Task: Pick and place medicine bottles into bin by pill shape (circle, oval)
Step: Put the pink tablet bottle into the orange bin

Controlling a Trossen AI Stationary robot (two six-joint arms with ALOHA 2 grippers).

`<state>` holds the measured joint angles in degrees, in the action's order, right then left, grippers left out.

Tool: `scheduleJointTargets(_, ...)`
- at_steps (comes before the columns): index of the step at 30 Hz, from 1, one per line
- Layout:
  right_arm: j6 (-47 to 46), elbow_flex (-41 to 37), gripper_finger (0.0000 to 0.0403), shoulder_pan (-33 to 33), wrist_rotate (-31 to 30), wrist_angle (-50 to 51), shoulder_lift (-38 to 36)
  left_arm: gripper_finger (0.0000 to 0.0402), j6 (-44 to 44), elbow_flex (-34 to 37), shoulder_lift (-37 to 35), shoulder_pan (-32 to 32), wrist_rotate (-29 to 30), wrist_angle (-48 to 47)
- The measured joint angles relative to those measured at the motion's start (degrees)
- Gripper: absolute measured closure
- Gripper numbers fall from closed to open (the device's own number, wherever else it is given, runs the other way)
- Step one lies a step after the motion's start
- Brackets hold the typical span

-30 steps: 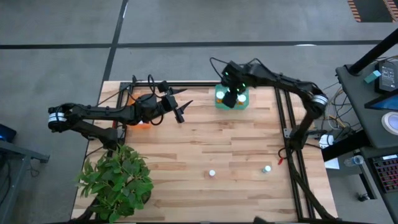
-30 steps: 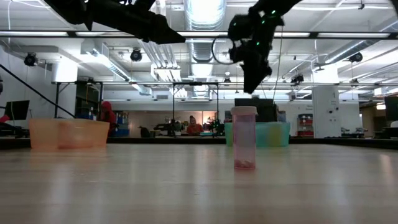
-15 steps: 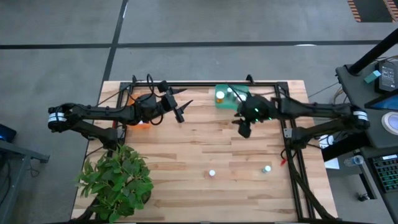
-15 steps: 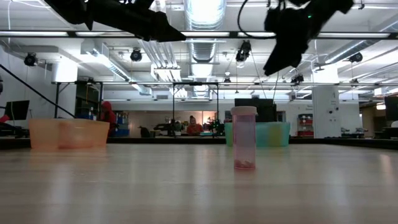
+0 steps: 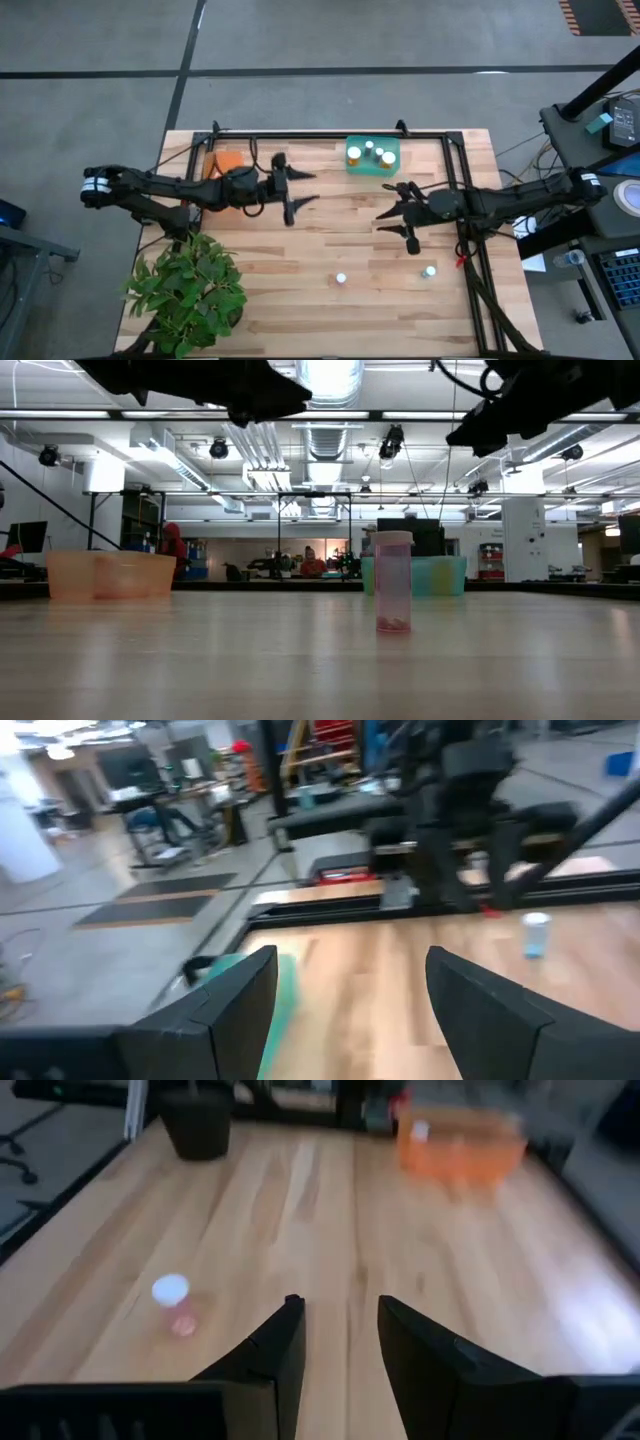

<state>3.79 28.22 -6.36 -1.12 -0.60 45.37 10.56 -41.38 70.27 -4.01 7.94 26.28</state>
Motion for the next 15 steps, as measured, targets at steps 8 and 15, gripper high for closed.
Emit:
scheduleJointTargets(8,6.79,-13.45,0.0303,-0.03,-0.37,-28.51,-4.93,0.0166,-4.25,-5.78,9.22,7.98,-0.02,-0.01)
scheduleJointTargets(15,8.95,-16.06,0.0317,-0.03,-0.37,-31.88,-10.58,0.0166,-4.37,-17.40,17.56,12.53,-0.37,-16.72)
